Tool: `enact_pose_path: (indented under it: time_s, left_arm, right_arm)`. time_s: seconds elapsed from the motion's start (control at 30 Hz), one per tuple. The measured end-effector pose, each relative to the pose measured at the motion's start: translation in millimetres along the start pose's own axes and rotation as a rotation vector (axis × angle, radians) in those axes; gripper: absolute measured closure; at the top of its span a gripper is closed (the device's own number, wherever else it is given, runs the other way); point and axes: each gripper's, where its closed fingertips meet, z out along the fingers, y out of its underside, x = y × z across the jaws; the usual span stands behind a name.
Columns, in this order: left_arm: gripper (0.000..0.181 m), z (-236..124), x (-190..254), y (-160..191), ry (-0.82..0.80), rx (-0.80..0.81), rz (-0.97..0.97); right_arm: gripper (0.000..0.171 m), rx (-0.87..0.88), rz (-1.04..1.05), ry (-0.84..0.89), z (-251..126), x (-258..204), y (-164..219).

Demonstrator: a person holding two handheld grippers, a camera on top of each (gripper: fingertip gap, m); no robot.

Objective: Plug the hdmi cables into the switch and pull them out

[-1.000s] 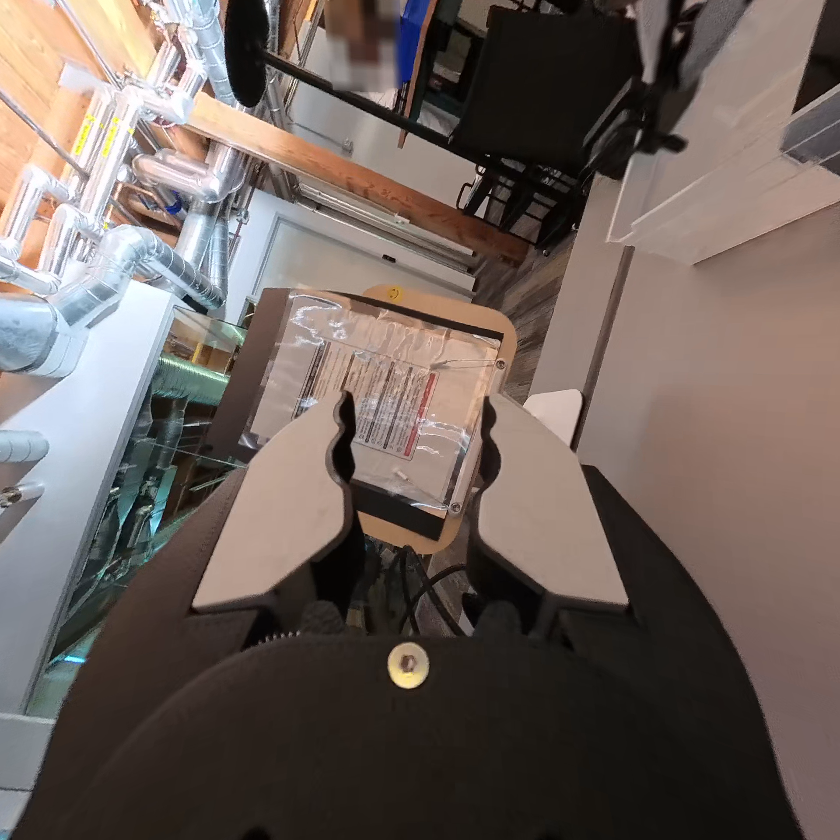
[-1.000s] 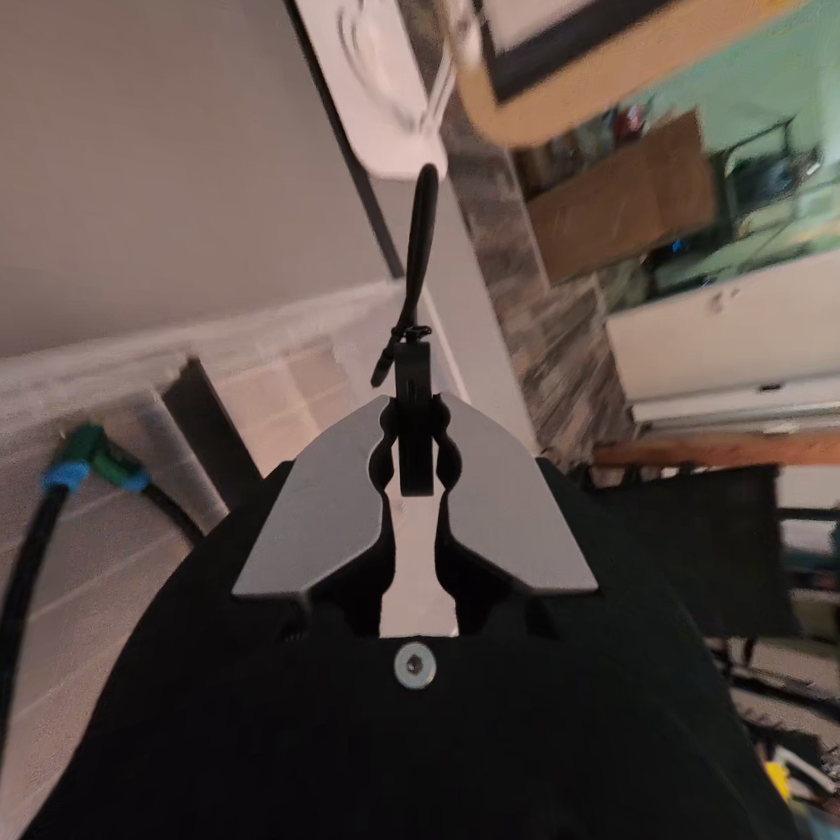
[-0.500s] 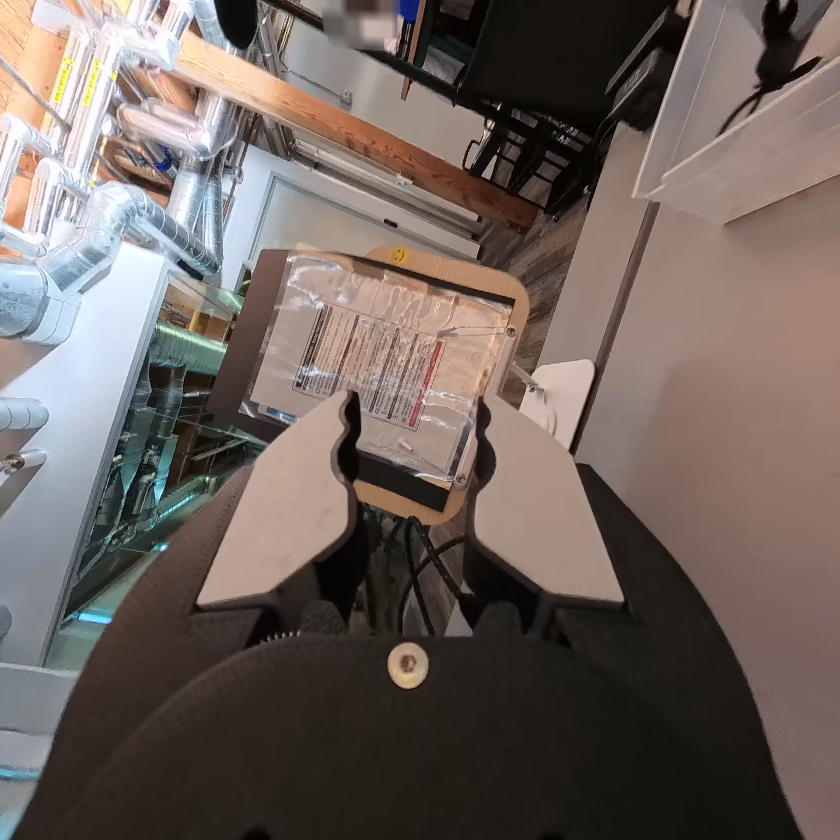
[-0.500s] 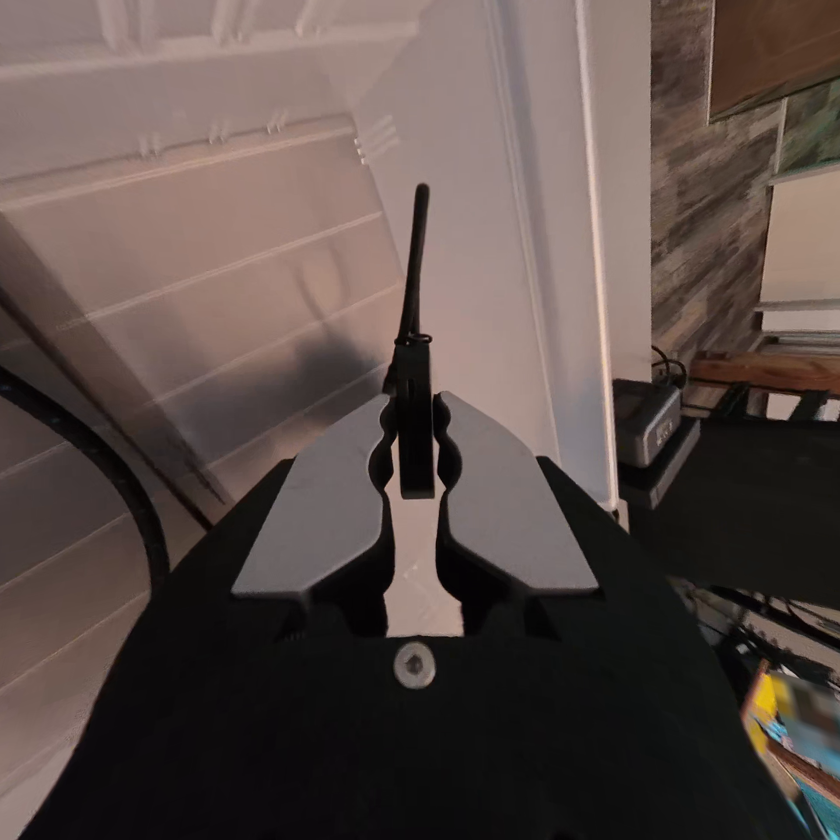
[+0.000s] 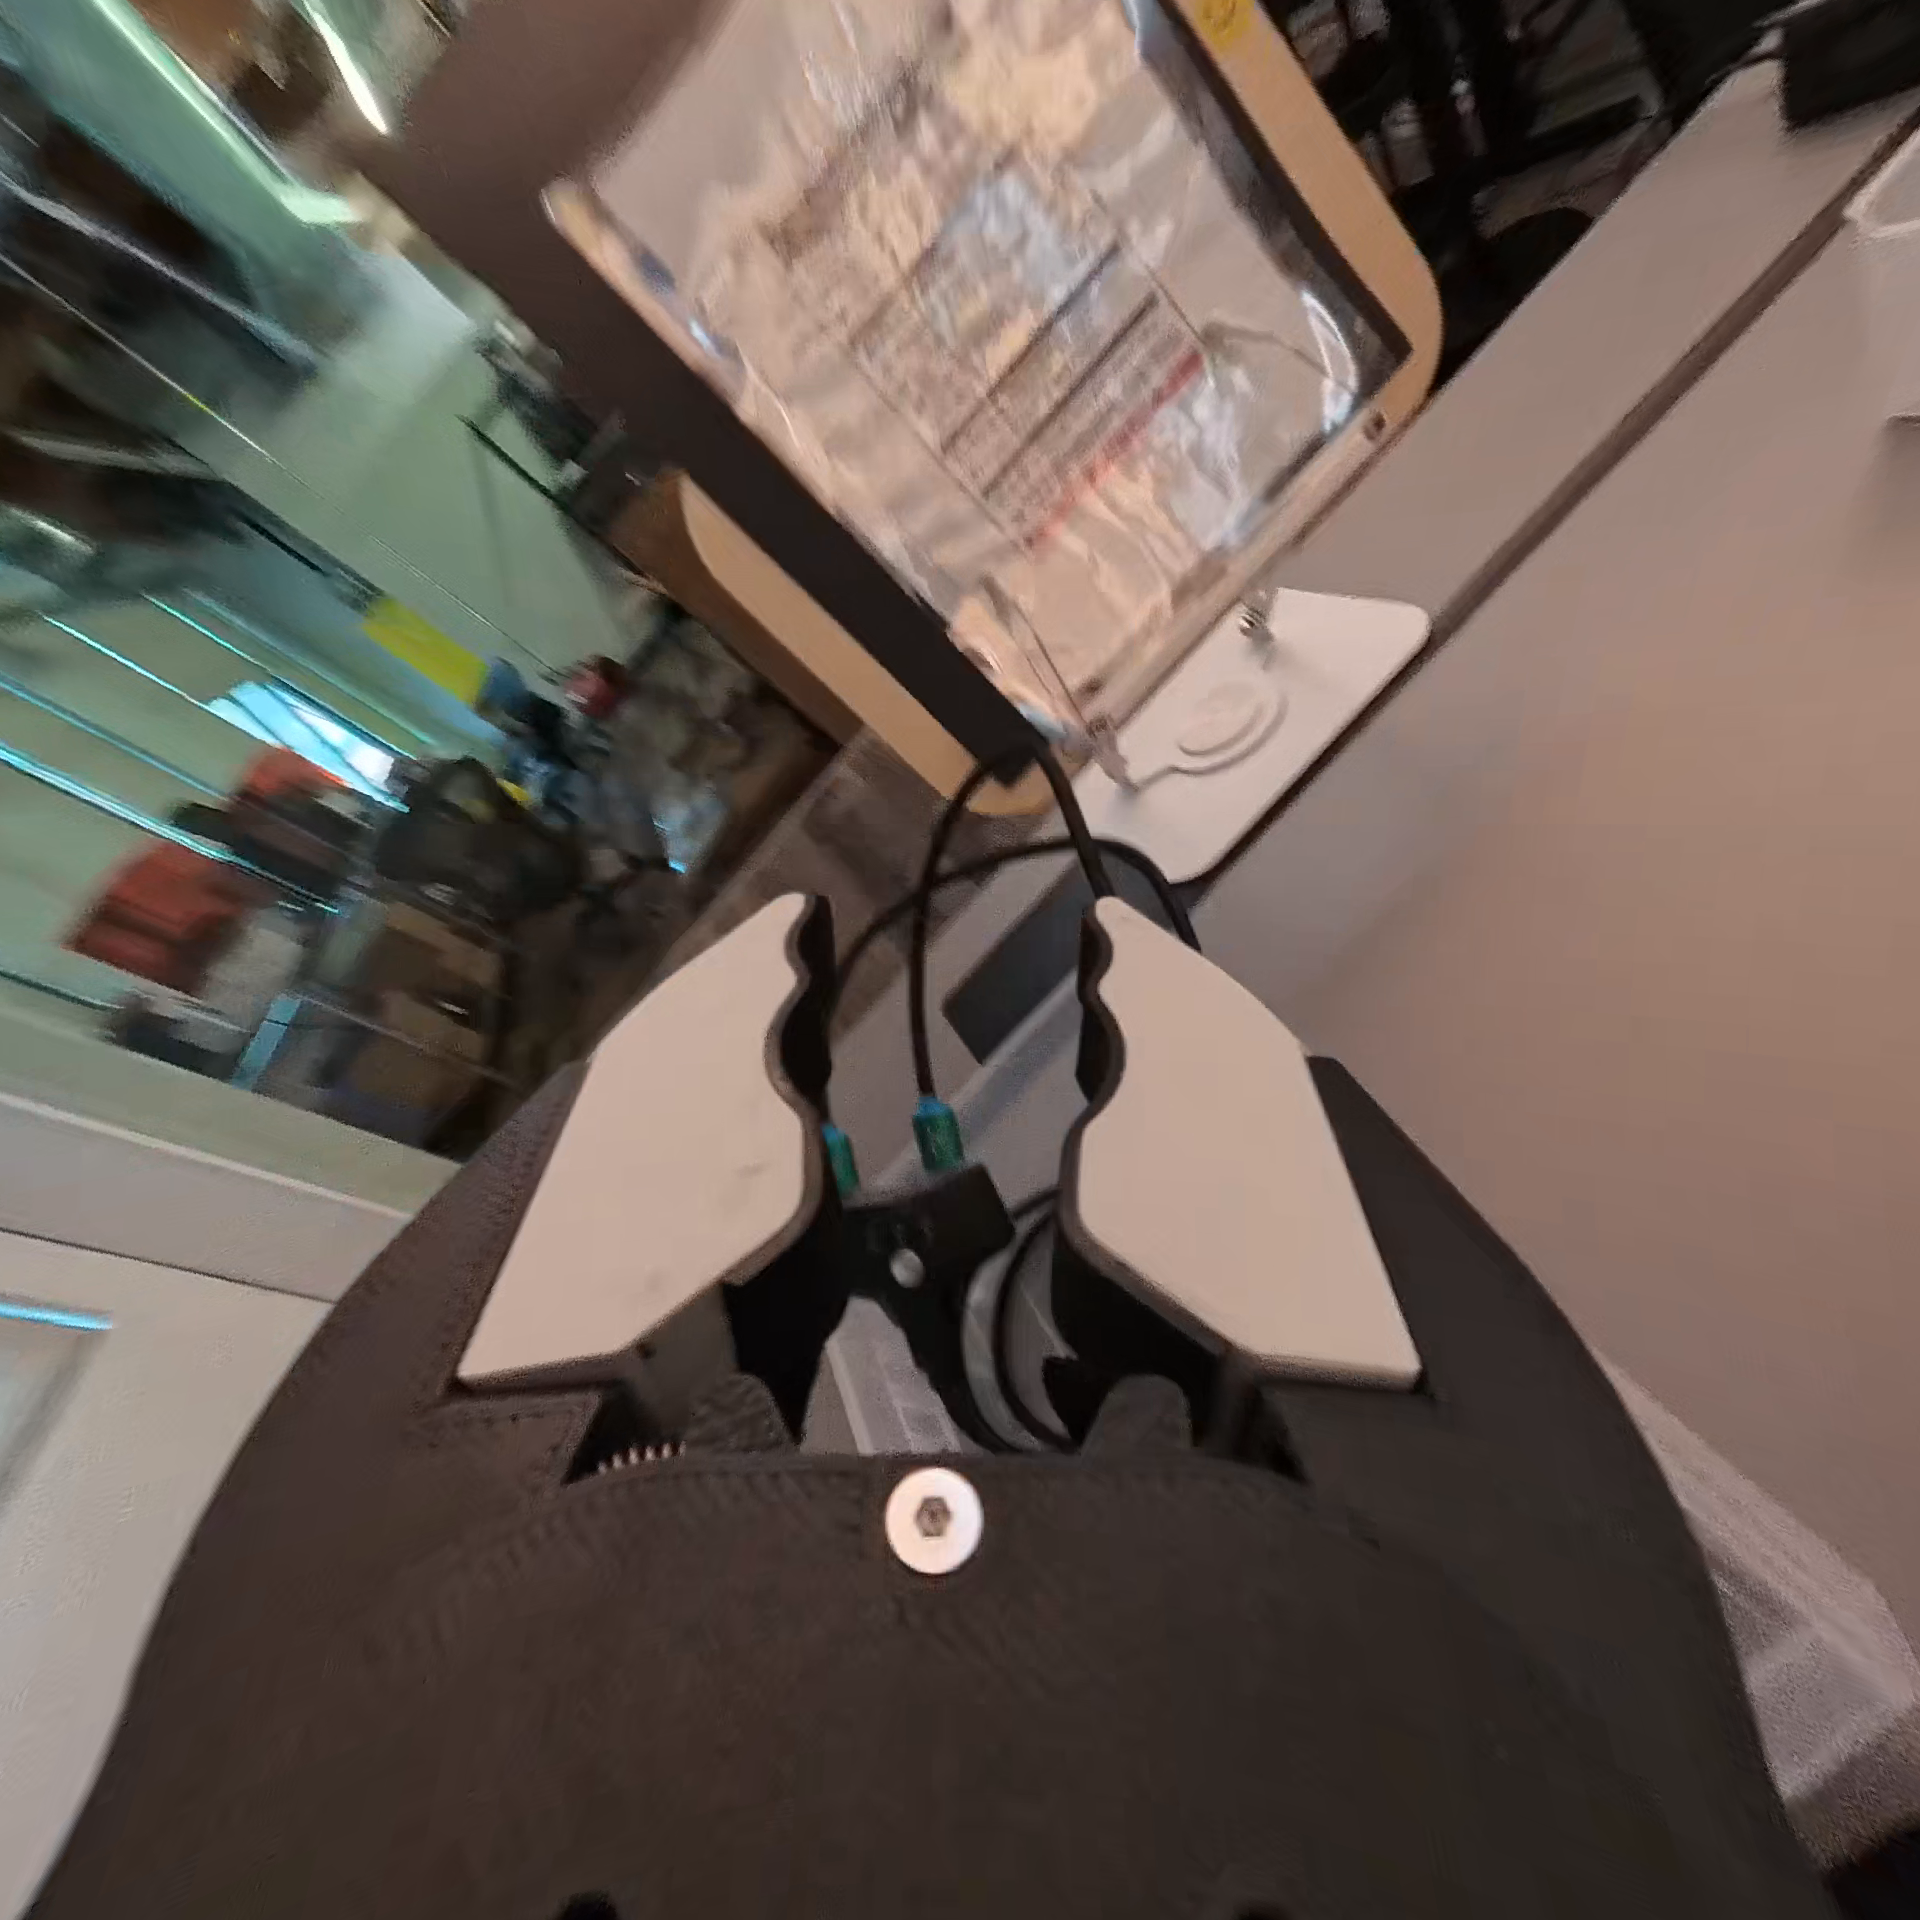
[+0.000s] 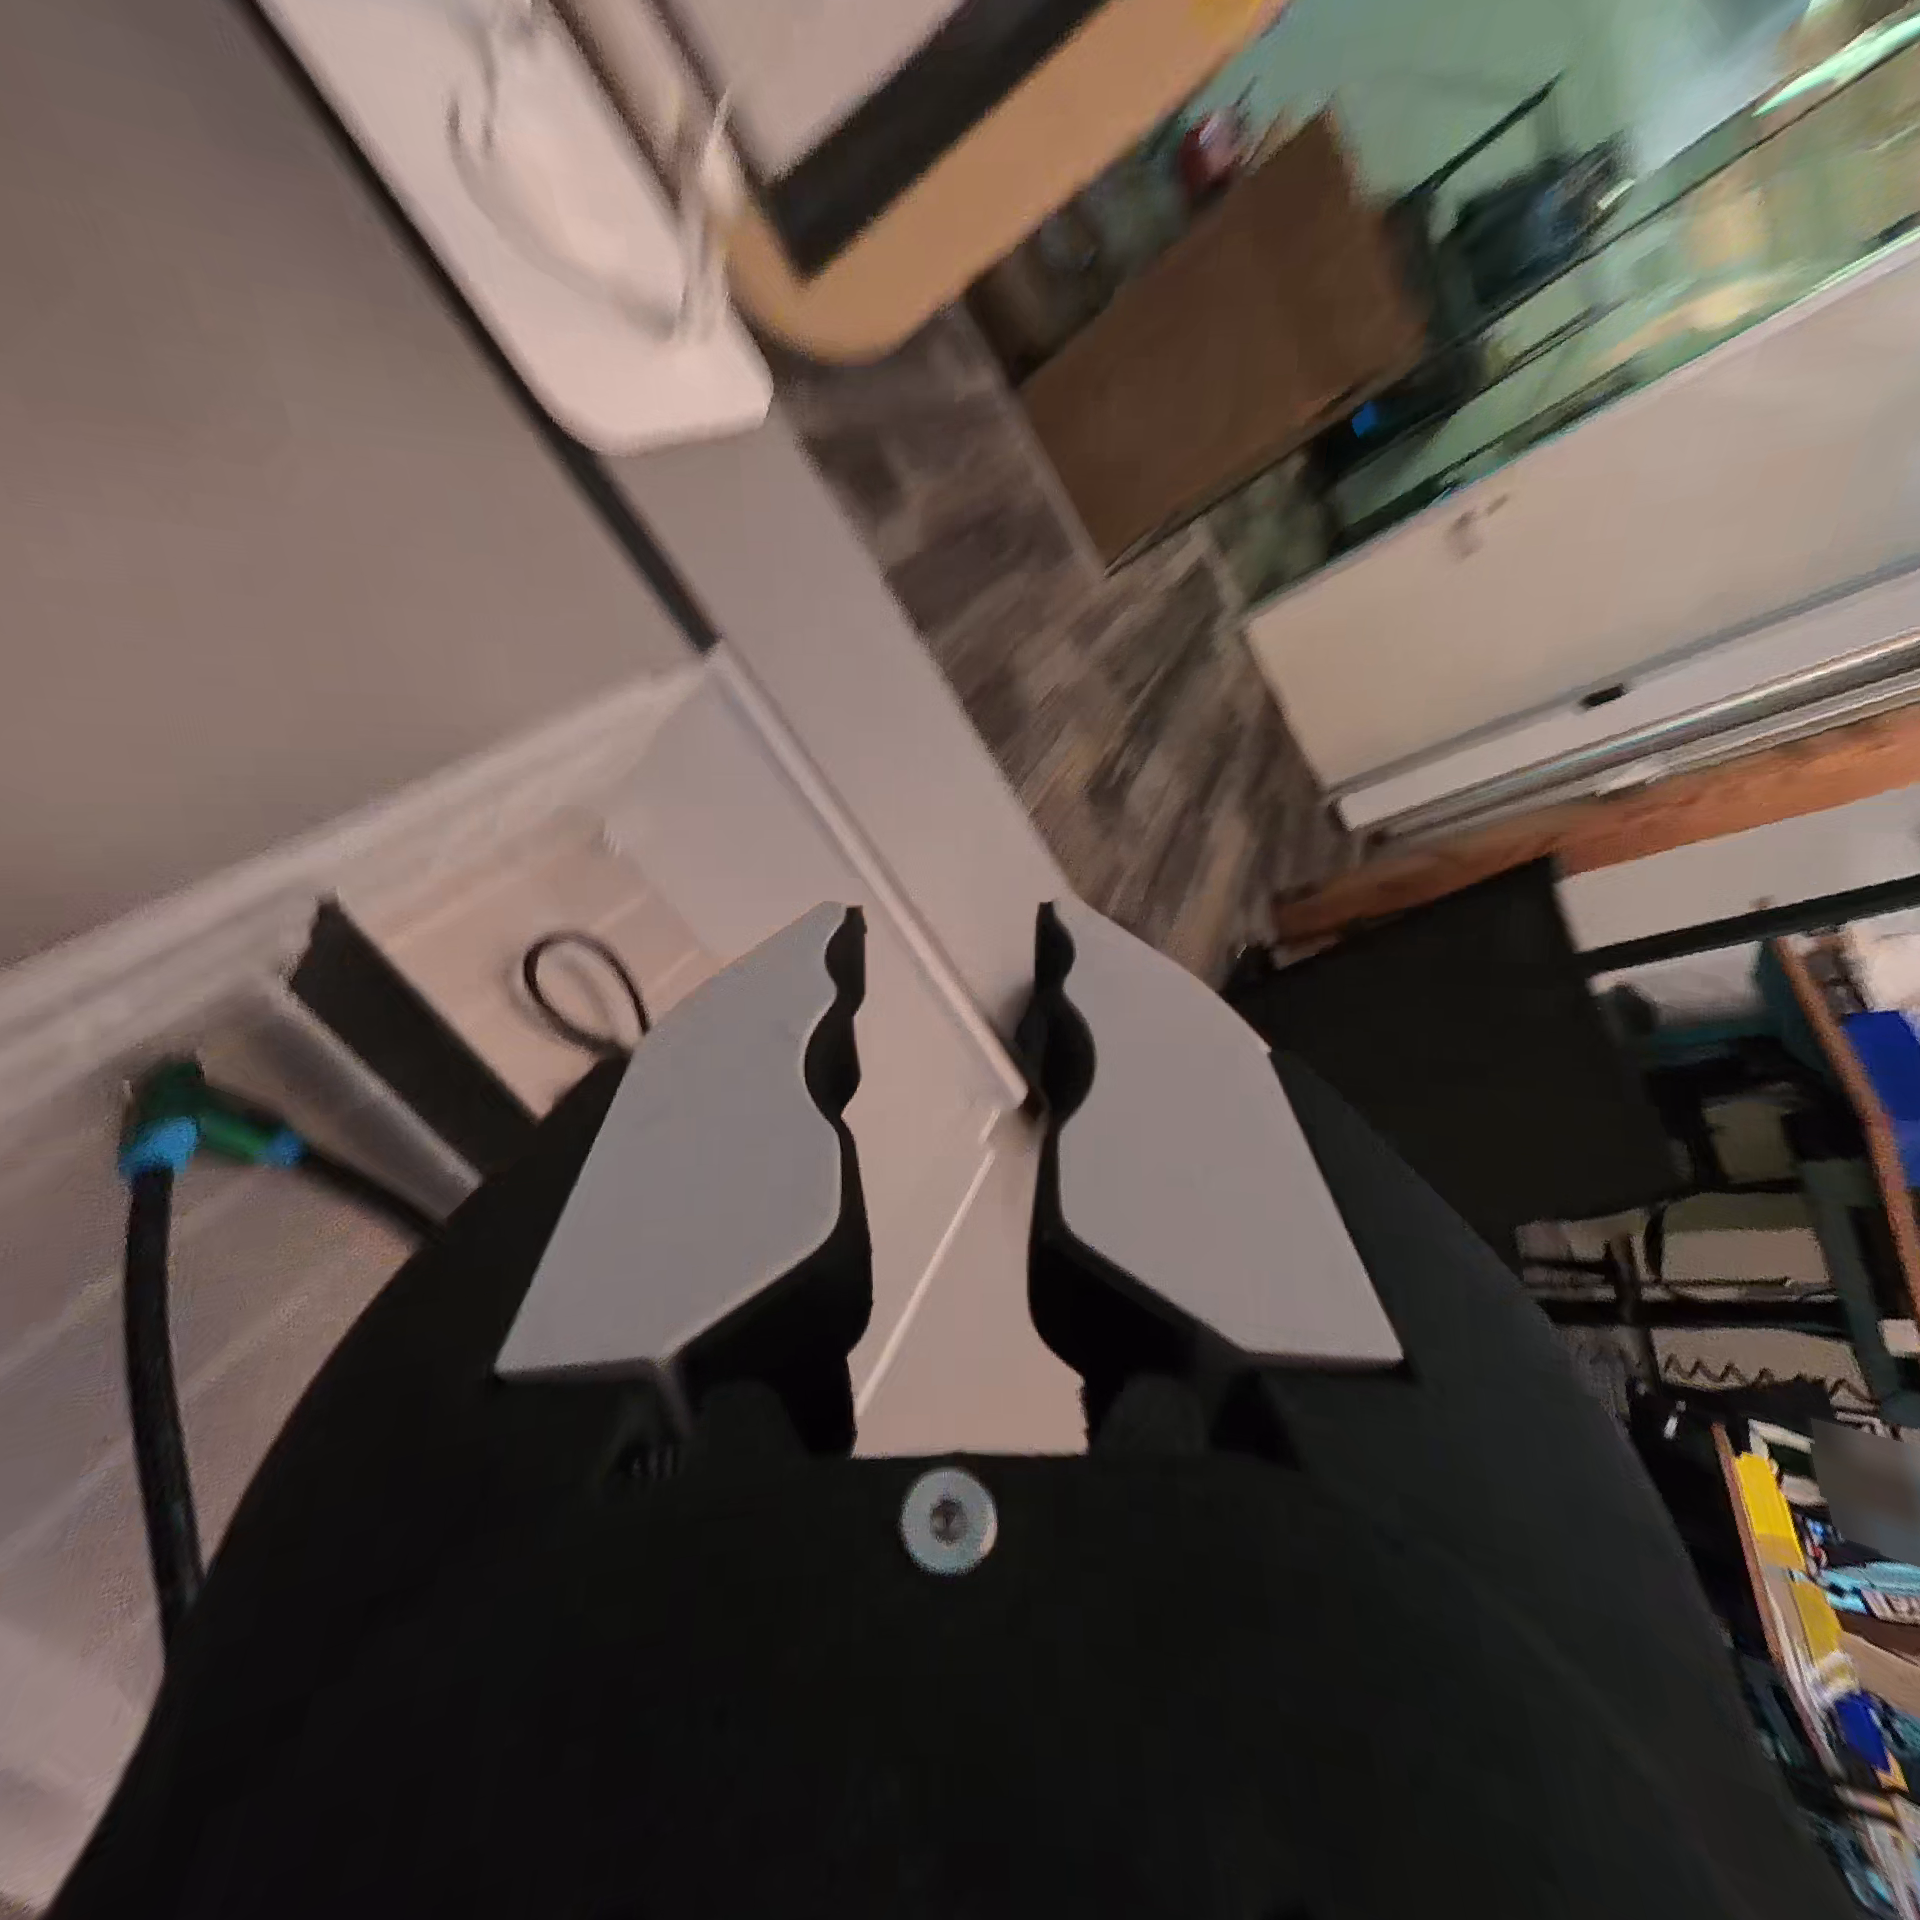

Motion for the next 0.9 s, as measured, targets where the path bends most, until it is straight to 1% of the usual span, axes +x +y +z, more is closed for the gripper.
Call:
enact_pose_path:
  time_s: [0.07,0.13,0.2,0.23,0.33,0.4,0.47,0.5,0.57,0.63,0.73,0.8,0.9]
  left_arm:
    - [0.133,2.2,-8.3,27.6,0.040,-0.053,-0.054]
    - [0.133,11.3,-17.3,58.0,0.039,-0.130,-0.084]
    - [0.133,25.2,-34.0,92.0,-0.034,-0.226,-0.086]
    - [0.133,32.7,-37.8,109.3,-0.045,-0.275,-0.103]
    - [0.128,55.1,-45.1,155.2,-0.061,-0.381,-0.204]
    - [0.122,66.7,-43.2,181.1,-0.042,-0.437,-0.278]
    - [0.116,73.2,-40.7,203.1,-0.037,-0.506,-0.299]
    - [0.114,75.1,-39.9,212.6,-0.042,-0.544,-0.286]
    - [0.118,77.2,-32.0,227.8,-0.017,-0.619,-0.255]
    - [0.122,80.5,-26.8,234.7,-0.005,-0.652,-0.238]
    - [0.125,86.2,-19.4,239.2,0.016,-0.678,-0.266]
    - [0.127,88.7,-17.1,245.5,0.009,-0.716,-0.280]
    - [0.130,89.1,-17.9,260.7,-0.039,-0.818,-0.296]
  right_arm:
    - [0.139,0.121,0.023,0.055,-16.8,6.4,-33.5]
    - [0.139,0.225,0.033,0.077,-29.1,5.8,-61.4]
    - [0.139,0.295,0.028,0.070,-35.5,-0.8,-82.0]
    - [0.139,0.313,0.025,0.058,-36.3,-5.3,-89.3]
    - [0.139,0.315,0.002,0.061,-32.0,-11.9,-99.5]
    - [0.139,0.299,-0.017,0.051,-25.9,-16.9,-100.2]
    - [0.138,0.288,-0.024,0.039,-19.2,-20.4,-99.5]
    - [0.138,0.283,-0.025,0.036,-16.1,-21.2,-98.6]
    - [0.138,0.272,-0.030,0.028,-10.6,-22.9,-96.4]
    - [0.138,0.266,-0.034,0.023,-6.7,-24.0,-94.7]
    - [0.138,0.258,-0.033,0.014,-3.9,-25.0,-92.7]
    - [0.138,0.257,-0.035,0.010,-3.7,-25.3,-91.5]
    - [0.138,0.256,-0.038,0.011,-4.1,-24.8,-89.7]
